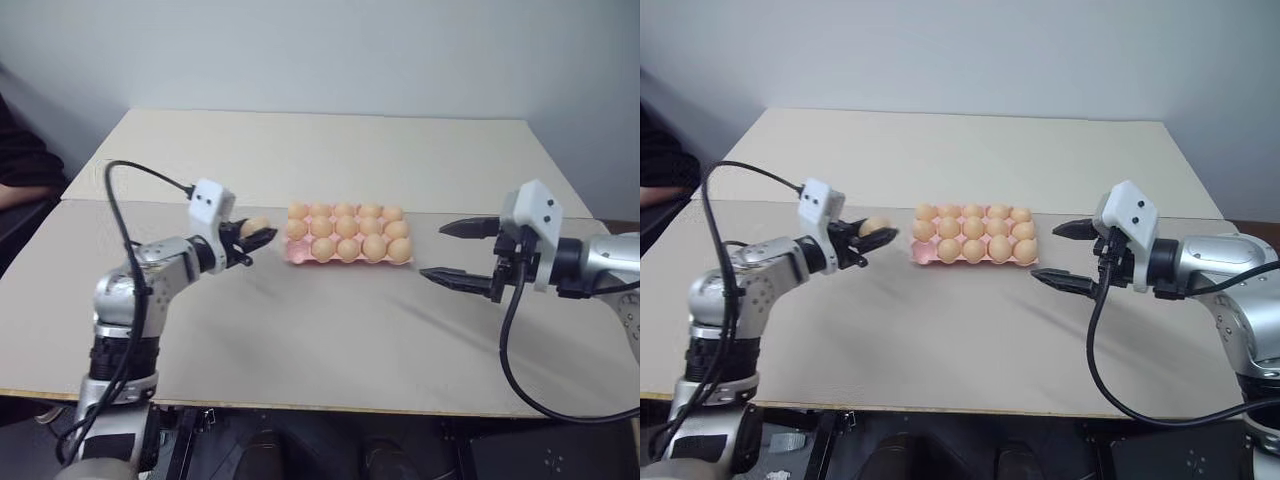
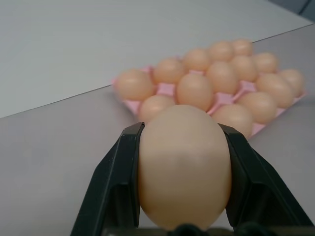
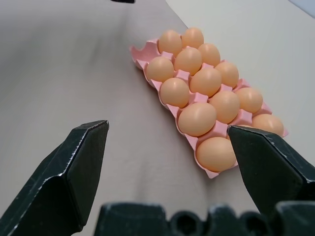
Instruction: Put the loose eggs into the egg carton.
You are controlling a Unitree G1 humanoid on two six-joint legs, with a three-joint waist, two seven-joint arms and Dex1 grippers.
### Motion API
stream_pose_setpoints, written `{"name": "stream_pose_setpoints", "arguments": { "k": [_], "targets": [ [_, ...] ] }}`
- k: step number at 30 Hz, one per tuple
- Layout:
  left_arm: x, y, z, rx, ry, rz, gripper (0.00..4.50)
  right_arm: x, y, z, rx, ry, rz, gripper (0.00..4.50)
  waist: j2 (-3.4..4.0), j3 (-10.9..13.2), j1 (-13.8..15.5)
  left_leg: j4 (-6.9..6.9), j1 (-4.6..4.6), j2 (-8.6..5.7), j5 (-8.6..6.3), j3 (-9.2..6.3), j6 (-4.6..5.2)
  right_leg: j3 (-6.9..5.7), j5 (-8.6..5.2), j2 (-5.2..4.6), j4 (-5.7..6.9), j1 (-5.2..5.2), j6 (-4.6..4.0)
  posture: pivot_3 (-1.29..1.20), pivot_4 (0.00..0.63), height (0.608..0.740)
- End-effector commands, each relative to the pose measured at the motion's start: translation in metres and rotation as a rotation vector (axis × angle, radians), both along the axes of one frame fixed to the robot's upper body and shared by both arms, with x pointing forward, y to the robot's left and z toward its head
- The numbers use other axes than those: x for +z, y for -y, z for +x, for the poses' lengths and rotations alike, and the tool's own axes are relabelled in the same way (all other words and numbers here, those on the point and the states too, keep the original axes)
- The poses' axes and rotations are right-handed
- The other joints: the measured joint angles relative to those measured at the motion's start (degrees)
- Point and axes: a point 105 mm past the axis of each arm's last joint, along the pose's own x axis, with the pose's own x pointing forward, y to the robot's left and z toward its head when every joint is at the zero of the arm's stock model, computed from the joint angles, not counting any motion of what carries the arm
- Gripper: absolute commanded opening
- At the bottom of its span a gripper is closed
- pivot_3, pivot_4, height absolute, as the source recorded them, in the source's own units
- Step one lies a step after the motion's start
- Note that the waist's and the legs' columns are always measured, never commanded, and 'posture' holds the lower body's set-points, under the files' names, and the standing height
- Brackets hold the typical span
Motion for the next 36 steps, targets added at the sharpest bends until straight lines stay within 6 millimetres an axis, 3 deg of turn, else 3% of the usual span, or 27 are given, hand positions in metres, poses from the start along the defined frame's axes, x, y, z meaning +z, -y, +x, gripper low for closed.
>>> {"name": "stream_pose_setpoints", "arguments": {
  "k": [1,8,23,31,32,36],
  "targets": [
    [0.008,0.015,0.009,-0.046,0.07,0.017,1.77,0.014,0.0,-0.006,0.002,0.058,0.013,4.5,0.0,0.0,0.02,0.01,0.0,0.0,0.0,0.01,0.0,0.01,0.0,0.0,0.0,0.0,0.0,0.0,0.15,0.74],
    [0.003,0.029,0.03,-0.044,0.061,0.004,1.75,0.013,0.001,-0.006,-0.018,0.057,0.012,4.5,0.0,0.0,-0.59,0.11,0.13,0.0,-0.1,0.0,0.17,0.05,0.0,0.03,-0.04,0.04,0.0,0.0,0.15,0.74],
    [-0.017,0.027,0.028,-0.04,-0.008,0.063,1.75,0.013,0.003,-0.009,-0.036,0.056,0.013,4.5,0.0,0.0,-0.55,0.13,0.04,0.0,-0.09,-0.03,0.17,0.03,0.0,0.02,-0.01,0.01,0.01,0.0,0.15,0.74],
    [-0.018,0.022,0.028,-0.02,-0.013,0.057,4.31,0.014,0.002,-0.009,-0.033,0.06,0.018,4.5,0.0,0.0,-0.54,0.13,0.03,0.0,-0.09,-0.03,0.17,0.03,0.0,0.02,-0.01,0.01,0.01,0.0,0.15,0.74],
    [-0.018,0.021,0.028,-0.02,-0.012,0.058,4.48,0.014,0.002,-0.009,-0.032,0.06,0.017,4.5,0.0,0.0,-0.54,0.13,0.04,0.0,-0.09,-0.03,0.16,0.03,0.0,0.02,-0.02,0.01,0.01,0.0,0.15,0.74],
    [-0.009,0.015,0.025,-0.013,0.008,0.043,4.48,0.013,0.002,-0.008,-0.029,0.058,0.016,4.5,0.0,0.0,-0.59,0.13,0.04,0.0,-0.09,-0.03,0.16,0.03,0.0,0.02,0.0,0.01,0.01,0.0,0.15,0.74]
  ]
}}
